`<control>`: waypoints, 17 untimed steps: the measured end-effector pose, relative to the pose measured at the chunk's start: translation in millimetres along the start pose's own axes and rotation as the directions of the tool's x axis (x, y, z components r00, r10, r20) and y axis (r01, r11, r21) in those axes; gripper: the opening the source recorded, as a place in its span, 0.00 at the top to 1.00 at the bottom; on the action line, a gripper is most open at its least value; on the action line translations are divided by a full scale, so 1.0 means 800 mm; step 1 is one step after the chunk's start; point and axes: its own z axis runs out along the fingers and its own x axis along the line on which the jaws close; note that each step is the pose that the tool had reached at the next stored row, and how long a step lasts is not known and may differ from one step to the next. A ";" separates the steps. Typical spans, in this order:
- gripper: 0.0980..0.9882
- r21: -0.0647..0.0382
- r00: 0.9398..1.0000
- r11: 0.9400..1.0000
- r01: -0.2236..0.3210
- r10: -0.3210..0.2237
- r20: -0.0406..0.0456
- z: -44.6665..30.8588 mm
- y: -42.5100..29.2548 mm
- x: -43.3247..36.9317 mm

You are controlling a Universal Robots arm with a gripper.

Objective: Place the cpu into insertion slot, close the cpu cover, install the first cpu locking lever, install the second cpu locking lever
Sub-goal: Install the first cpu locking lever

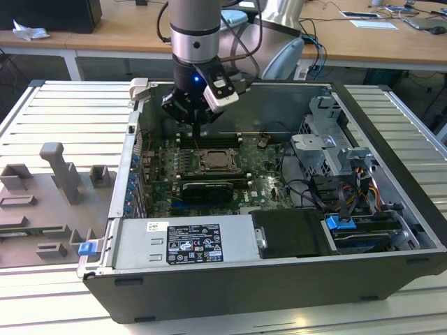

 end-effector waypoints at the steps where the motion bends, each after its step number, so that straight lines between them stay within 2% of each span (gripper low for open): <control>1: 0.99 0.000 1.000 1.000 0.000 0.000 0.000 0.0000 0.0000 0.003; 11: 0.99 0.000 1.000 1.000 0.000 0.000 0.000 -0.0003 0.0016 0.030; 13: 0.99 0.000 1.000 1.000 0.000 0.000 0.000 0.0014 0.0131 0.031; 15: 0.99 0.000 1.000 1.000 0.001 -0.001 0.000 0.0036 0.0206 0.031; 17: 0.99 0.000 1.000 1.000 0.002 -0.002 0.000 0.0052 0.0244 0.031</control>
